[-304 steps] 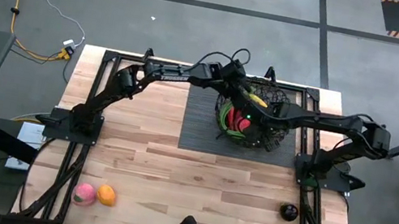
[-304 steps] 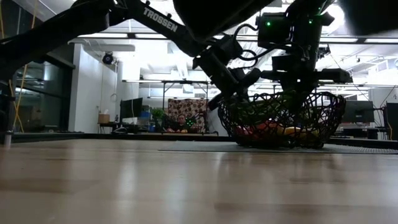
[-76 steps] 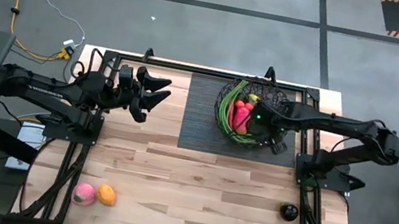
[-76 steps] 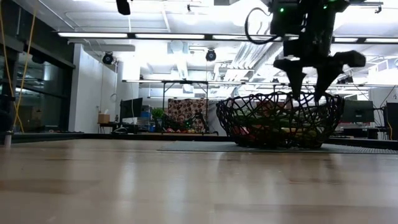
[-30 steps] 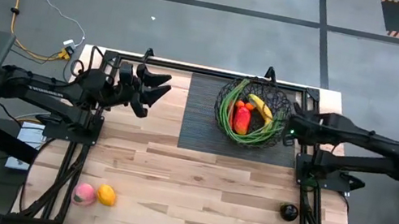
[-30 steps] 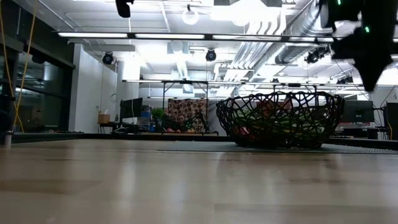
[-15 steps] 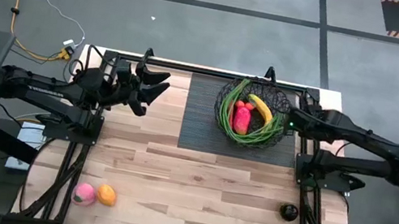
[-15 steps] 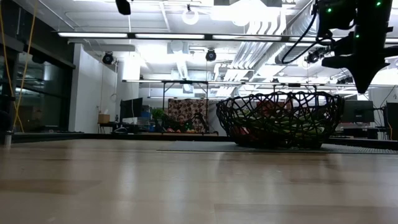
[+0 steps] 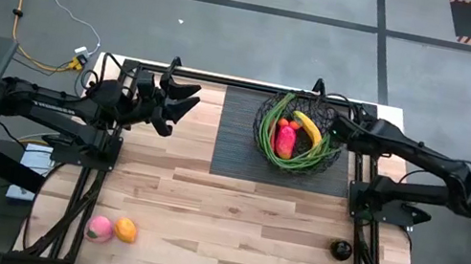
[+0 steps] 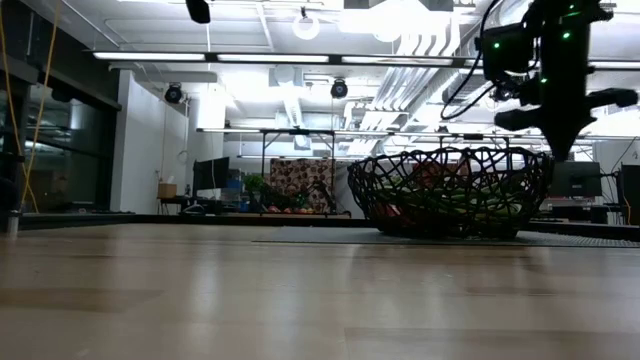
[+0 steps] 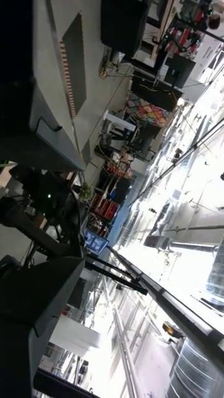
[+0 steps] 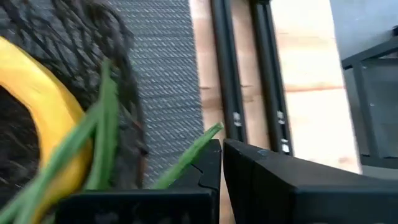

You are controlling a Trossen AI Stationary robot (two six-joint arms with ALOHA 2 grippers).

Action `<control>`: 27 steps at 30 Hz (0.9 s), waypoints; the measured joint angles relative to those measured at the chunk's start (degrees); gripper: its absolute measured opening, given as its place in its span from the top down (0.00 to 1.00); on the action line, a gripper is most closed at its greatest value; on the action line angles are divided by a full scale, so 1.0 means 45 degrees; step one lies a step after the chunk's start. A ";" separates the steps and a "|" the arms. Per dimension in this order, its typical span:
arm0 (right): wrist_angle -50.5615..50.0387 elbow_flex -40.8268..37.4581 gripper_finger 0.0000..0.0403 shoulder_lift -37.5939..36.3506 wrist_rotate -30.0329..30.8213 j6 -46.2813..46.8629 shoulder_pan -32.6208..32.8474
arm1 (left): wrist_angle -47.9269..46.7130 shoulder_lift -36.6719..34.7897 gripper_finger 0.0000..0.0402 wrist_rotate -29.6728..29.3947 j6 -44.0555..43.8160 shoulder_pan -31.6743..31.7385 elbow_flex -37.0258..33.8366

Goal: Build produce basket
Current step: Put the green beans into the black basket

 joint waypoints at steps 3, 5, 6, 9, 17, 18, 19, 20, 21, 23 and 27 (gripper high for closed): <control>0.0762 0.0000 1.00 0.0244 -0.0103 -0.0483 -0.0267 | 0.0000 0.0000 0.44 0.0000 -0.0001 0.0000 0.0000; 0.1150 0.0000 1.00 0.0435 -0.0108 -0.0721 -0.0398 | 0.0000 0.0000 0.44 0.0002 0.0012 0.0000 0.0000; 0.1386 0.0000 1.00 0.0523 -0.0085 -0.0913 -0.0444 | 0.0000 0.0000 0.44 0.0005 0.0010 0.0000 0.0000; 0.2084 0.0000 1.00 0.0688 -0.0051 -0.1465 -0.0525 | 0.0000 0.0000 0.44 0.0001 0.0008 0.0000 0.0000; 0.3306 0.0000 1.00 0.0697 0.0144 -0.2711 -0.0520 | 0.0000 0.0000 0.44 0.0003 -0.0011 0.0000 0.0000; 0.3514 0.0000 1.00 0.0698 0.0158 -0.2918 -0.0520 | 0.0000 0.0000 0.44 0.0002 -0.0011 0.0000 0.0000; 0.3698 0.0000 1.00 0.0699 0.0190 -0.3065 -0.0520 | 0.0000 0.0000 0.44 0.0005 -0.0011 0.0000 0.0000; 0.3839 0.0000 1.00 0.0704 0.0215 -0.3217 -0.0522 | 0.0000 0.0000 0.44 0.0004 -0.0011 0.0000 0.0000; 0.3963 0.0000 1.00 0.0734 0.0235 -0.3346 -0.0539 | 0.0000 0.0000 0.44 0.0002 -0.0011 0.0000 0.0000; 0.4206 0.0000 1.00 0.0855 0.0238 -0.3612 -0.0658 | 0.0000 0.0000 0.44 0.0005 -0.0011 0.0000 0.0000; 0.4740 0.0000 1.00 0.1222 0.0051 -0.4389 -0.0885 | -0.0002 0.0000 0.44 0.0003 -0.0153 0.0000 0.0000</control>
